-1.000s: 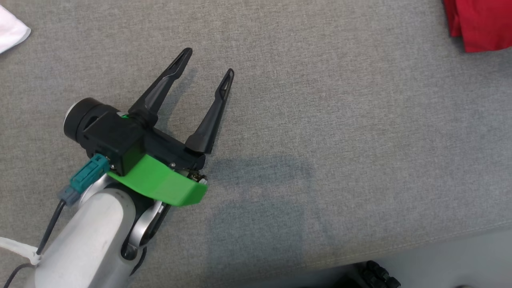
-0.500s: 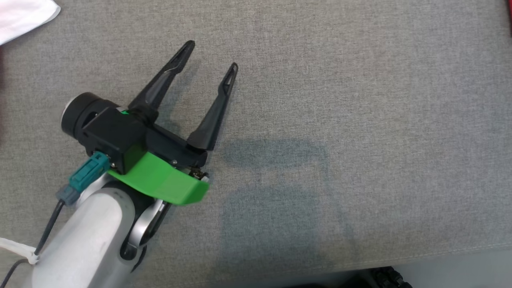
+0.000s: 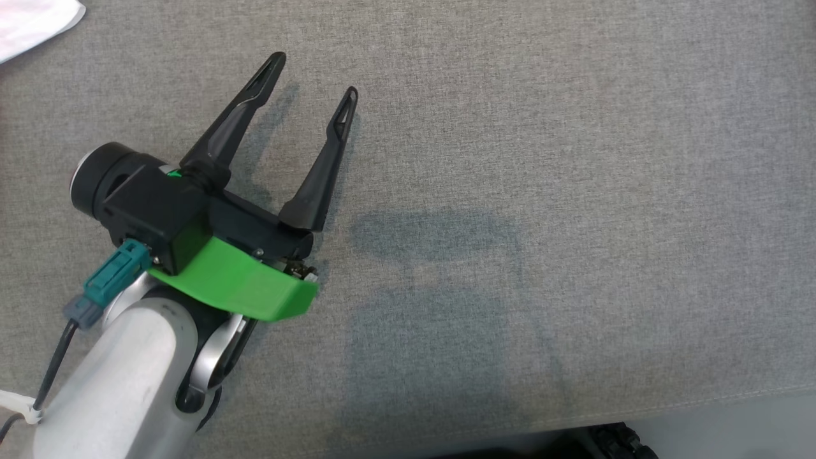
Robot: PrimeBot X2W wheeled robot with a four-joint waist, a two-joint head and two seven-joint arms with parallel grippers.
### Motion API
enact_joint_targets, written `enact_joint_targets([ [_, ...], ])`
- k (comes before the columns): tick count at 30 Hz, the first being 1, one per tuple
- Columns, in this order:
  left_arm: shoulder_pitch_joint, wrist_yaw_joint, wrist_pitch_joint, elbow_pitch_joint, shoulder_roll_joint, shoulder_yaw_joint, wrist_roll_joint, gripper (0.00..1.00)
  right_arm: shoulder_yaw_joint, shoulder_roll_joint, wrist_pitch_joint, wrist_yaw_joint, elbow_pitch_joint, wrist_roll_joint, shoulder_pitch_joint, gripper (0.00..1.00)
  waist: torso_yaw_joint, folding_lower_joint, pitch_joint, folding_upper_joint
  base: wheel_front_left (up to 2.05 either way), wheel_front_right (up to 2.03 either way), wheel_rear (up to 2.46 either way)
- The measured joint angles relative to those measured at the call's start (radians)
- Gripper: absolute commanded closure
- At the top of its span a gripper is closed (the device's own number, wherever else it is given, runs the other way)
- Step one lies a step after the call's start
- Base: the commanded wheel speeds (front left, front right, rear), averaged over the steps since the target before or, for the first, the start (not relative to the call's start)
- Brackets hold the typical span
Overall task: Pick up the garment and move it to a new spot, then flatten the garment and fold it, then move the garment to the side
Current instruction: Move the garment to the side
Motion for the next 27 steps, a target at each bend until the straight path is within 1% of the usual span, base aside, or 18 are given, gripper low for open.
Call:
enact_joint_targets([
  [3,0.001,0.0,-0.002,0.002,0.004,0.005,0.0,0.0,0.001,0.016,-0.022,0.0,0.018,0.0,0.0,0.0,-0.007,0.0,-0.007,0.0,0.0,0.0,0.0],
  [7,0.001,0.0,-0.013,0.01,0.0,0.005,0.0,0.0,0.001,0.018,-0.066,0.003,0.022,-0.007,0.0,0.0,-0.015,0.0,-0.025,0.0,0.0,0.0,0.0],
  [12,0.026,0.0,-0.051,0.05,-0.012,0.01,-0.003,0.0,0.002,0.022,-0.19,0.038,-0.02,-0.043,0.0,0.0,-0.019,0.0,-0.064,0.0,0.0,0.0,0.0],
  [15,0.059,0.003,-0.072,0.086,-0.022,0.028,-0.022,0.0,0.023,0.043,-0.252,0.058,-0.055,-0.067,0.003,0.0,-0.02,0.0,-0.095,0.0,0.0,0.0,0.0],
  [18,0.099,0.008,-0.091,0.126,-0.023,0.041,-0.037,0.0,0.041,0.067,-0.309,0.068,-0.089,-0.087,0.023,0.0,-0.019,0.0,-0.131,0.0,0.0,0.0,0.0],
  [25,0.187,0.008,-0.137,0.222,-0.019,0.078,-0.071,0.0,0.068,0.131,-0.422,0.063,-0.139,-0.117,0.125,0.0,-0.009,0.0,-0.222,0.0,0.0,0.0,0.0],
  [27,0.209,0.008,-0.153,0.248,-0.015,0.092,-0.073,0.0,0.074,0.145,-0.431,0.053,-0.147,-0.119,0.163,0.0,-0.004,0.0,-0.249,0.0,0.0,0.0,0.0],
])
